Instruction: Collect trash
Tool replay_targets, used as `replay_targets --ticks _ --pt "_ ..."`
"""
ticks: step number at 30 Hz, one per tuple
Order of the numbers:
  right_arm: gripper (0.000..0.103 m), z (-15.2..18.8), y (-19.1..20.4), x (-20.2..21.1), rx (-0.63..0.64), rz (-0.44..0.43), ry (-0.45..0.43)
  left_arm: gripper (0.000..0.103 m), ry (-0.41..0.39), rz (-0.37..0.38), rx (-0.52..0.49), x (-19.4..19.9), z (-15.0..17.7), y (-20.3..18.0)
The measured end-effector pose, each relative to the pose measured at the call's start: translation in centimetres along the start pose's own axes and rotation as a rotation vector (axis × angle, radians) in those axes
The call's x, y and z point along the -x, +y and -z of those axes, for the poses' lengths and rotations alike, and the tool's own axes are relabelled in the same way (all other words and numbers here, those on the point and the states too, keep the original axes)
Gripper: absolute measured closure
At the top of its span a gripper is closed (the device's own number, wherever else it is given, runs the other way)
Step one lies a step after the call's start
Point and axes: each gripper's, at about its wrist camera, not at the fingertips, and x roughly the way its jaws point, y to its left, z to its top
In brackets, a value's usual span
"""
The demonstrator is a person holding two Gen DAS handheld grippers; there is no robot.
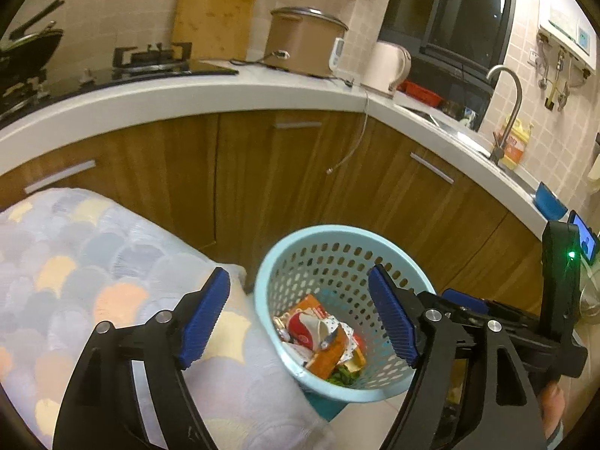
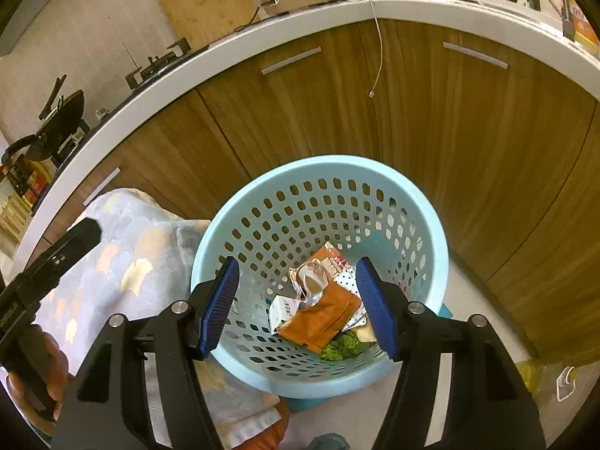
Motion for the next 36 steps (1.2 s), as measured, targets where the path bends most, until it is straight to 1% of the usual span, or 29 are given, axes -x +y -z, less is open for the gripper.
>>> replay_targets --ticks 4,6,10,13,14,18,20,23,31,36 --pt "0.042 0.0 0.8 0.9 0.018 -0.002 -0.021 0.023 -0.049 -0.032 -0.004 2.0 0.3 0.5" --pt "0.042 0.0 1.7 1.6 0.033 -0.001 -0.045 0.022 -0.074 -0.053 -0.014 3.1 0.6 0.7" --pt "0.042 0.4 4.0 3.3 0.08 0.03 -0.11 0.017 -0.133 -0.112 -0.038 5.4 1.5 0.8" --pt "0.039 0.8 5.9 4.5 0.13 0.071 -0.159 0.015 -0.168 -0.165 -0.052 7.1 2.4 0.9" --pt "0.039 0.9 6.4 4.9 0.141 0.081 -0.175 0.014 -0.182 -0.193 -0.056 7.6 2.7 1.0" --pt "0.032 1.3 7.9 6.2 0.159 0.092 -0.229 0.012 -0.224 -0.245 -0.052 8.7 3.4 1.7" --pt "0.032 1.5 8.7 6.6 0.171 0.103 -0.254 0.011 -0.24 -0.274 -0.049 8.7 3.7 2.1" --pt "0.032 1.6 9.3 7.1 0.183 0.127 -0.285 0.011 -0.238 -0.279 -0.047 8.2 3.9 2.8" --pt "0.032 1.8 9.9 6.8 0.18 0.138 -0.304 0.011 -0.206 -0.255 0.01 7.3 4.4 4.7" --pt "0.032 1.9 10.0 6.5 0.169 0.125 -0.316 0.011 -0.228 -0.266 0.038 8.0 4.5 5.3"
